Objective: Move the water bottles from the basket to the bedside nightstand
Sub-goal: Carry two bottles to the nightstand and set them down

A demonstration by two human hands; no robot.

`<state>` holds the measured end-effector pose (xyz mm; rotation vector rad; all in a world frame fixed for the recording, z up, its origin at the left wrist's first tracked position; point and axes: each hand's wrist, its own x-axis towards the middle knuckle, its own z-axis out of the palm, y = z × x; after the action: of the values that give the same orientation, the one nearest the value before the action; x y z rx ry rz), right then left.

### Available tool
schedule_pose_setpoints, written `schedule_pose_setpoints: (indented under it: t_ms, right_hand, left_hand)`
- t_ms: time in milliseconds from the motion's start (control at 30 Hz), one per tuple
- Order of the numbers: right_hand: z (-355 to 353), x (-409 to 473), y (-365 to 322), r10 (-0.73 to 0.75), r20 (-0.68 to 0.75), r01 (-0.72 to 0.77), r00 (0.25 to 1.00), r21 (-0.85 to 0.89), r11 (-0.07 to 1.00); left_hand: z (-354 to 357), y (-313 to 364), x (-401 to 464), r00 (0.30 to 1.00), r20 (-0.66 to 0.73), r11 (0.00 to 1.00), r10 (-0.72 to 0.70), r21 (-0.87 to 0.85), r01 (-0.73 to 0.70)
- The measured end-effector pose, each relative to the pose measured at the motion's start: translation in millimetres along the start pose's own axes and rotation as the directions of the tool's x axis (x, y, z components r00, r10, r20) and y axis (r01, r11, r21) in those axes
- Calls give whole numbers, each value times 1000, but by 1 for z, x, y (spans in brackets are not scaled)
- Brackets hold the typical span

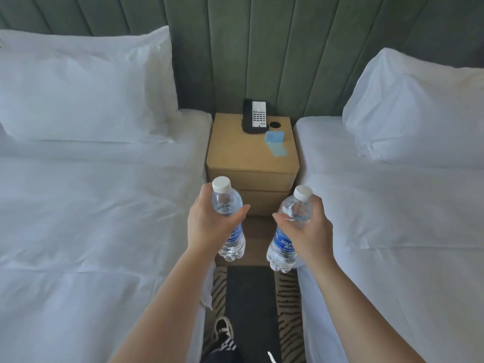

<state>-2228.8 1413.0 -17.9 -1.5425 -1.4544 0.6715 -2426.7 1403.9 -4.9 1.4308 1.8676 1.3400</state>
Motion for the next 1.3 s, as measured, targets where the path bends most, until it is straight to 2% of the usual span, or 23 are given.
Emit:
schedule_pose_setpoints:
  t_ms: [233, 467, 900, 1167, 1300]
  right_hand:
    - [46, 100, -19, -23, -45, 23, 999, 3, 1000]
    - [81, 210, -1, -31, -53, 30, 998, -19, 999]
    - [144, 478, 33, -82, 62, 79, 995, 56, 995]
    - [189, 568, 38, -88, 164, 69, 982, 121, 990]
    - [224, 602, 38, -94, 165, 68, 982, 154, 986]
  left_hand:
    - [21, -7, 114, 999, 38, 1000, 26, 7, -27]
    - [68, -24, 214, 997, 66, 999, -27, -33, 30]
    - [193, -24, 442, 993, 40, 994, -107, -5, 108]
    - [226, -37, 521, 987, 41, 988, -152, -14, 153]
    - [228, -58, 565, 987, 46, 988, -156, 17, 155]
